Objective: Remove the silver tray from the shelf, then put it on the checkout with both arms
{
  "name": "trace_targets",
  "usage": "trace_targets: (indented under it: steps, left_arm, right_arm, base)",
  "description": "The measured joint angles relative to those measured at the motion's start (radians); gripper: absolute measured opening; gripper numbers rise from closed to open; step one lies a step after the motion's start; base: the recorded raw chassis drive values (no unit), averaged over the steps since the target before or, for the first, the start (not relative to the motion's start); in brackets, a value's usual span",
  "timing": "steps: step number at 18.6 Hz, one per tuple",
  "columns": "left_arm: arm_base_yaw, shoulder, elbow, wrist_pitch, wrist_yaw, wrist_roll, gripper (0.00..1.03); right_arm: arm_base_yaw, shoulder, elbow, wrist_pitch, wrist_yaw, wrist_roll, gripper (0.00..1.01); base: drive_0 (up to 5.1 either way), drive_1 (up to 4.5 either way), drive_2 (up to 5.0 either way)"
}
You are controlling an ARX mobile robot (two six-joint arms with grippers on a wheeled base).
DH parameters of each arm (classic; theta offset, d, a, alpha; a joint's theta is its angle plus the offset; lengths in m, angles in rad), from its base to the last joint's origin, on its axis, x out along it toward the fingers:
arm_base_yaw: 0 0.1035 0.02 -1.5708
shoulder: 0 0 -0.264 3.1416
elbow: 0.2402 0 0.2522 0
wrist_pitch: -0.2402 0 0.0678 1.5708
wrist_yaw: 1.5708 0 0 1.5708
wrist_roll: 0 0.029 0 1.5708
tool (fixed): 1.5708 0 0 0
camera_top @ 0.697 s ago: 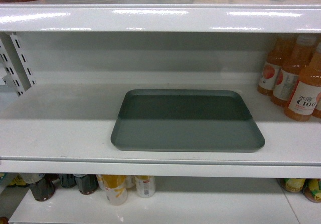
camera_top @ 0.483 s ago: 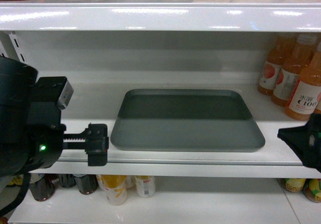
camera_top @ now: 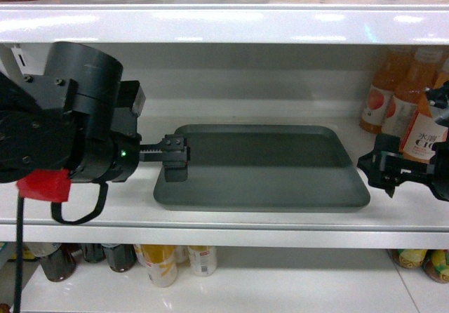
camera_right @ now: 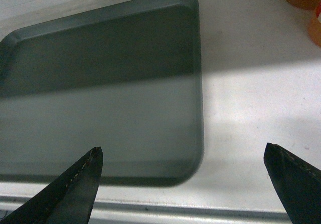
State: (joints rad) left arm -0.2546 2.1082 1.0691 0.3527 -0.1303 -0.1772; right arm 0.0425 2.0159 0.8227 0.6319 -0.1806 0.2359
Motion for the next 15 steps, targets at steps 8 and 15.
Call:
trace_targets:
  steps: [8, 15]
  left_arm:
    - [0.002, 0.111, 0.166, -0.078, -0.012, -0.002, 0.98]
    - [0.009, 0.176, 0.235, -0.158, -0.021, -0.005, 0.98]
  right_arm:
    - [0.046, 0.143, 0.207, -0.100, 0.049, -0.010, 0.98]
    - [0.063, 0.317, 0.404, -0.216, 0.192, -0.065, 0.98]
  base:
    - [0.0, 0.00, 0.0]
    - [0.0, 0.00, 0.0]
